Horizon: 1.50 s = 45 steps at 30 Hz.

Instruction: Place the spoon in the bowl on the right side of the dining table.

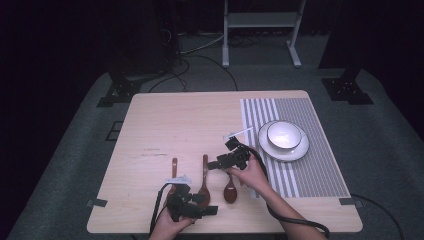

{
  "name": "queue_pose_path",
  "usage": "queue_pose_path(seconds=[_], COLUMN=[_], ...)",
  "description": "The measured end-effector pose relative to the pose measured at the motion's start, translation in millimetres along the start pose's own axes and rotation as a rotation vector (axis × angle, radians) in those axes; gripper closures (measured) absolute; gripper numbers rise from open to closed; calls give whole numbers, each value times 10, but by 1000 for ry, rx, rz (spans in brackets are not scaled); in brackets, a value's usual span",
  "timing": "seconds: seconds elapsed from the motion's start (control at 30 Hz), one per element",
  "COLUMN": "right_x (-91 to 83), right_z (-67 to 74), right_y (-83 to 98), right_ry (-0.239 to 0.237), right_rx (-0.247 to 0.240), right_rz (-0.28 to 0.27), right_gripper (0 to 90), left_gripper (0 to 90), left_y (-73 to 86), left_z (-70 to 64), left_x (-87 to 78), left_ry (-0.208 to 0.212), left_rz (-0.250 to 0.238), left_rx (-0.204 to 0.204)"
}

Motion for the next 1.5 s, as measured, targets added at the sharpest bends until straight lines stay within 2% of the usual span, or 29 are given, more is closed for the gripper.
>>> queue_pose_path(seconds=[0.53,0.77,1.07,1.23,1.33,1.5], right_x=[221,279,343,366,357,286], right_z=[7,13,-35,-29,-19,36], right_y=[-66,-119,-139,-147,-161,-203], right_ry=[10,37,49,42,38,3], right_rx=[2,6,40,53,67,90], right_rz=[31,25,26,26,14,-38], right_gripper=[339,382,490,593,638,690], left_gripper=[82,81,82,81,82,81], left_y=[0,0,0,0,0,-1], left_z=[1,2,3,3,2,0], left_x=[-3,-2,-3,-3,-1,-7], left_ry=[0,0,1,0,1,-2], left_rz=[4,4,5,7,5,6], left_rx=[0,5,4,6,7,7])
Point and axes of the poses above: each handheld gripper's, and its own axes: x roughly forward along the jaws, y roughly out of its underside, z roughly to its left, the point moved 7 cm from there along x, roughly forward along the jaws, and after that the axes turned 5 degrees about y, right-handed, at the moved point
